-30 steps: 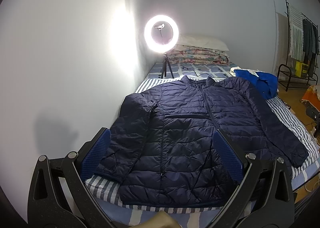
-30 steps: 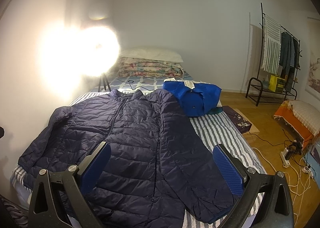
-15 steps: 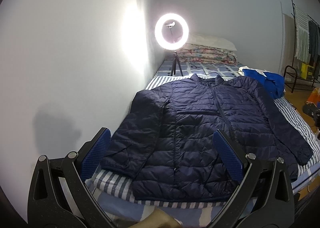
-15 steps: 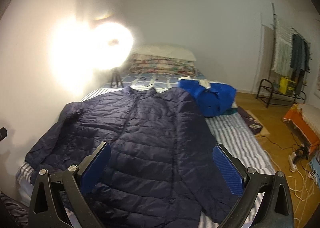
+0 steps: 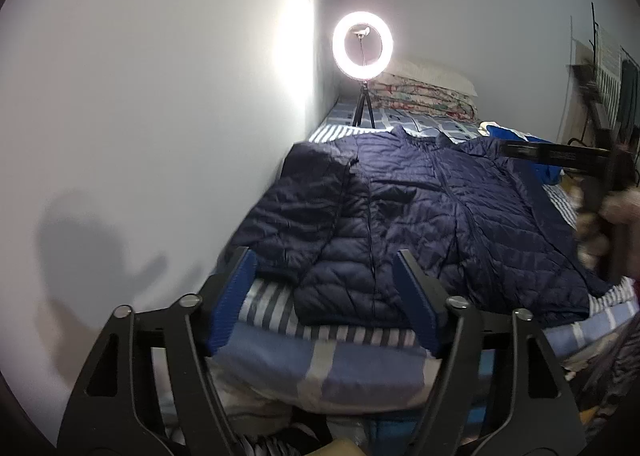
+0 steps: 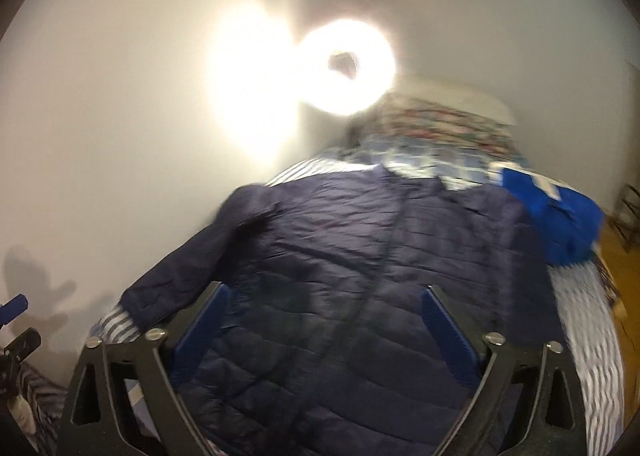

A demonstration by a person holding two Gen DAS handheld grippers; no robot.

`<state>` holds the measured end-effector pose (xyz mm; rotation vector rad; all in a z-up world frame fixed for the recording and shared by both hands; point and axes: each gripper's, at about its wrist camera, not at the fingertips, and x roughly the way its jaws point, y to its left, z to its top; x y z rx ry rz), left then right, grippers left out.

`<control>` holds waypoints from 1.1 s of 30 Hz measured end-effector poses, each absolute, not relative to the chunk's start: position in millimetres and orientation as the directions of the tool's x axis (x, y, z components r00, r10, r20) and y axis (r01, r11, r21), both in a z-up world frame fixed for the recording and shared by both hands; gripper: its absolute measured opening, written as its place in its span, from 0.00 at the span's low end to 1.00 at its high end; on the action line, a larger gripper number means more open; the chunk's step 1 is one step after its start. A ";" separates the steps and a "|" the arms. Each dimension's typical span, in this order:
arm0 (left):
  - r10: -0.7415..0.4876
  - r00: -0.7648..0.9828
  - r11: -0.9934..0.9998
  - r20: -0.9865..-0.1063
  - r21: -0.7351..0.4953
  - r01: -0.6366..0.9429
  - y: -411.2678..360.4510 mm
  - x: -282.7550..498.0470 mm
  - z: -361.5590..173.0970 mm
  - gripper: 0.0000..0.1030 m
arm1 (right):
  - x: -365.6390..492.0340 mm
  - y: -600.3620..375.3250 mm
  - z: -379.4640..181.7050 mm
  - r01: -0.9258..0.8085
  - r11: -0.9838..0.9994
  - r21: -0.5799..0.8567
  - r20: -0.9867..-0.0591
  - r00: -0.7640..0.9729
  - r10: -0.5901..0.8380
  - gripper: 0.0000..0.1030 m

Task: Fold large clothes
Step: 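Grasp the edge of the navy jacket with the right tool and lift it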

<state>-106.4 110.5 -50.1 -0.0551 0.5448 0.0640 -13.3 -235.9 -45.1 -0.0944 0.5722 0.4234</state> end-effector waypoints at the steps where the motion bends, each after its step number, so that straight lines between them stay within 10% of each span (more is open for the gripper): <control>1: 0.041 0.850 0.996 -0.525 -0.047 -0.077 113.5 -109.8 -51.7 0.66 | -10.1 -225.1 -46.8 -0.448 0.894 0.026 -0.553 0.739 0.386 0.86; 13: 0.068 0.827 0.988 -0.558 -0.077 -0.134 140.8 -129.3 -62.7 0.57 | -6.9 -27.9 -111.9 -0.854 0.519 0.024 -0.684 0.365 0.632 0.59; 30: 0.104 0.799 0.977 -0.593 -0.090 -0.194 165.7 -113.2 -80.4 0.53 | 5.7 98.4 -219.3 -0.935 0.355 0.001 -0.858 0.181 0.480 0.52; 33: 0.107 0.801 0.978 -0.589 -0.083 -0.192 165.5 -110.7 -79.4 0.52 | 11.4 106.1 -233.8 -0.925 0.379 -0.025 -0.881 0.200 0.429 0.31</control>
